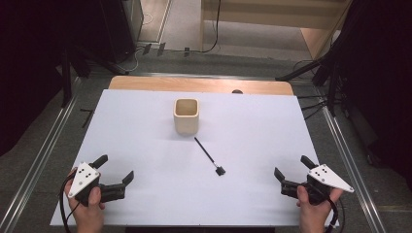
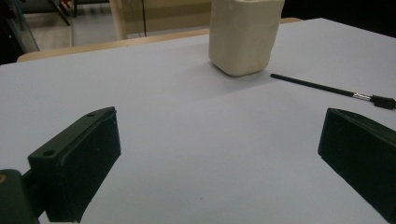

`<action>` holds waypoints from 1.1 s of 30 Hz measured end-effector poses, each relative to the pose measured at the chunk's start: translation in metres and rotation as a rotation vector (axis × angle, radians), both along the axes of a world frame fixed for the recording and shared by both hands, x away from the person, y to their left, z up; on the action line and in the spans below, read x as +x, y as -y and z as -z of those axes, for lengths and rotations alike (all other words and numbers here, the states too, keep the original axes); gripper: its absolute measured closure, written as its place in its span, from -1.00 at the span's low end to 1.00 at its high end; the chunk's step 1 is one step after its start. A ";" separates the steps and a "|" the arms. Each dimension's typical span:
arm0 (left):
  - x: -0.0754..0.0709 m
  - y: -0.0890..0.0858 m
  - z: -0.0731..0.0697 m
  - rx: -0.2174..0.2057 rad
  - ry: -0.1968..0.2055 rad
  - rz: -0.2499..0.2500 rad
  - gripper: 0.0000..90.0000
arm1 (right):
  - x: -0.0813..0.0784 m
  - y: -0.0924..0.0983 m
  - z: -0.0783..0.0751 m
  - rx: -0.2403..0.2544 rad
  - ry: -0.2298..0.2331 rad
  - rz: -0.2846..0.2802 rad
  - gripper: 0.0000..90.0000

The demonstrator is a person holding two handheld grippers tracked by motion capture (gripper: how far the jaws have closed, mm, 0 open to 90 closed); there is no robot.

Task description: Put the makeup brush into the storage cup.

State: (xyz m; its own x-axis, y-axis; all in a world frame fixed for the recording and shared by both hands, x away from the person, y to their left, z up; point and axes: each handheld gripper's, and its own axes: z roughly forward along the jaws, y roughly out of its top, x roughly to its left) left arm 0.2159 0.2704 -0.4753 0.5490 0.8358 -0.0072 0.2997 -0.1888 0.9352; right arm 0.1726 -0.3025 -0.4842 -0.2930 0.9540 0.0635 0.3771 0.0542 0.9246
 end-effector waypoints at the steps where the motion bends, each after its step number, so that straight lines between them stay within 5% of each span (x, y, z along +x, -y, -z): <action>1: 0.000 0.000 0.000 0.001 0.000 0.002 -1.00 | 0.000 0.000 0.000 0.001 -0.004 -0.007 -1.00; 17: -0.001 0.002 0.000 0.024 0.013 0.003 -1.00 | 0.008 -0.011 -0.008 -0.042 -0.011 -0.076 -0.95; 33: 0.000 0.004 0.002 0.031 0.001 0.010 -1.00 | 0.038 -0.047 -0.035 -0.084 -0.058 -0.190 -0.77</action>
State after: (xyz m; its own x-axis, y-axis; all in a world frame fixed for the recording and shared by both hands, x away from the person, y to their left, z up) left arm 0.2158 0.2660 -0.4776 0.5576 0.8299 0.0196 0.2963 -0.2210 0.9292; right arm 0.2106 -0.2556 -0.4494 -0.4662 0.8847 0.0081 0.4050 0.2052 0.8910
